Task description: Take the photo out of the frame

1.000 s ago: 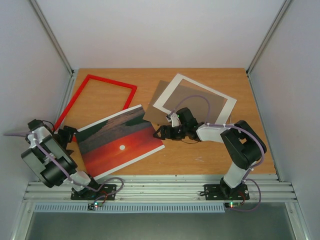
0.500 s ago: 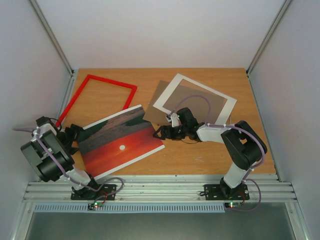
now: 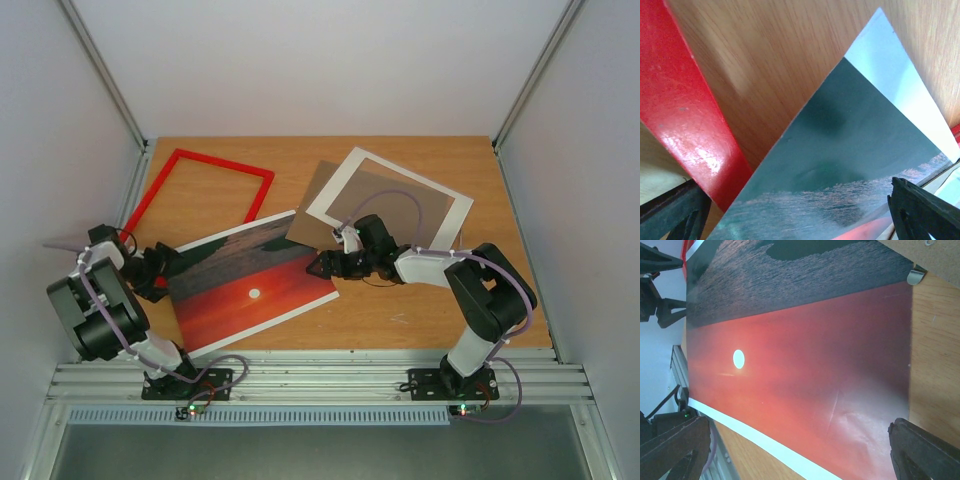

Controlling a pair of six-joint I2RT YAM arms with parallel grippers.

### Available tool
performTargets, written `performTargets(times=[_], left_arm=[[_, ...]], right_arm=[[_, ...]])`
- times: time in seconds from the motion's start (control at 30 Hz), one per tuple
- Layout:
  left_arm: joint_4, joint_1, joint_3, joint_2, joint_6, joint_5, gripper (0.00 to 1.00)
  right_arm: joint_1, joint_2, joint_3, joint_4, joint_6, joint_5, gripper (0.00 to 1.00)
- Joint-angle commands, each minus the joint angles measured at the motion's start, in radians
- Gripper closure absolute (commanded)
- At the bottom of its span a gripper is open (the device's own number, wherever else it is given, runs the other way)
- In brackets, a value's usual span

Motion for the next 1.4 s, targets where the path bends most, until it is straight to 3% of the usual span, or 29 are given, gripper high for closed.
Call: performTargets(times=[0.0, 0.5, 0.63, 1.37], left_arm=[[0.0, -0.02, 0.015, -0.002, 0.018, 0.019, 0.04], [-0.144, -0.024, 0.037, -0.186, 0.094, 0.084, 0.17], [-0.127, -0.044, 0.03, -0.172, 0.107, 0.143, 0.3], [-0.18, -0.247, 0.133, -0.093, 0.221, -0.014, 0.56]], right_arm=[[-0.003, -0.023, -0.005, 0.013, 0.0, -0.011, 0.03], [-0.004, -0.028, -0.003, 0.003, -0.007, -0.005, 0.03], [-0.003, -0.028, -0.004, 0.001, -0.009, -0.003, 0.03], [-0.003, -0.032, -0.003, -0.008, -0.016, 0.003, 0.03]])
